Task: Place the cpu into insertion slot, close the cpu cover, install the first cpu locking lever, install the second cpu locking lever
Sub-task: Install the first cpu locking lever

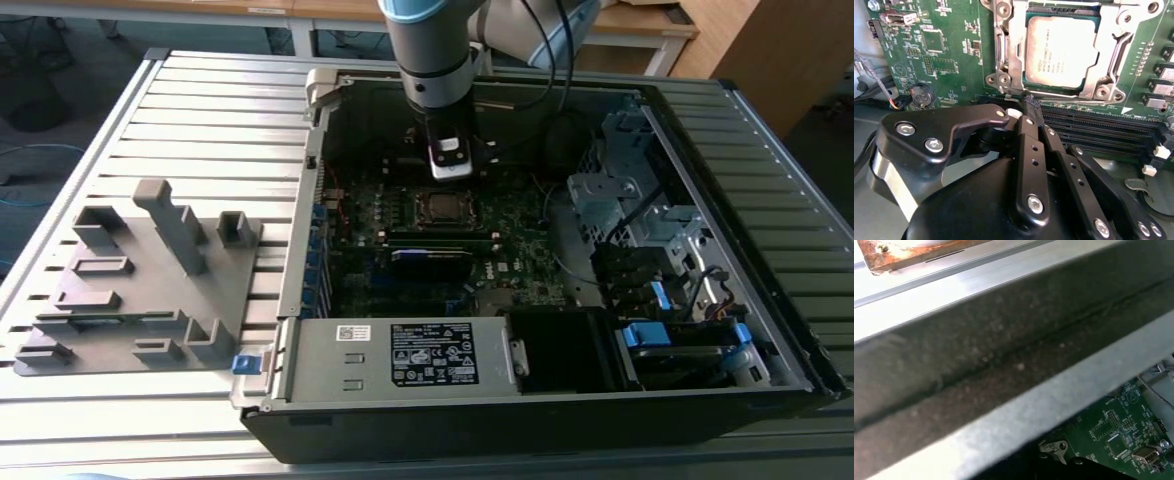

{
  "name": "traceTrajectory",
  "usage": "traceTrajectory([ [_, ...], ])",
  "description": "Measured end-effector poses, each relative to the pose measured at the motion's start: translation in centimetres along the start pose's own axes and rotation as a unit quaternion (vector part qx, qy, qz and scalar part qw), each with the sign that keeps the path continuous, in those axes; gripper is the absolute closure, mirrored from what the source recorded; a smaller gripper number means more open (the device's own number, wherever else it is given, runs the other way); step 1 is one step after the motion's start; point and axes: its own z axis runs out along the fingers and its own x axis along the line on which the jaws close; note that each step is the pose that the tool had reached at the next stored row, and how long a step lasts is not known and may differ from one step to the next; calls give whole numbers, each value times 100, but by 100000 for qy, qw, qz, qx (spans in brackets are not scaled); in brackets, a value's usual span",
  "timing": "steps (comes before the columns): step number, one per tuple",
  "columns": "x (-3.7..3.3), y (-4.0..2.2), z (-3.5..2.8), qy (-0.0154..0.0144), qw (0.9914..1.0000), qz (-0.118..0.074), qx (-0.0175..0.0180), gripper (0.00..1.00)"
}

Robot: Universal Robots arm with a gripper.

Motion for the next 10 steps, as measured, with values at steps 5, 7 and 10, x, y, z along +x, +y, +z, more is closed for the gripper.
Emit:
traceTrajectory([
  [5,-3,5,-16,2,100000,-1,-16,89],
  [7,-5,7,-24,7,100000,-8,9,89],
  [10,-7,16,-49,8,100000,-6,11,89],
])
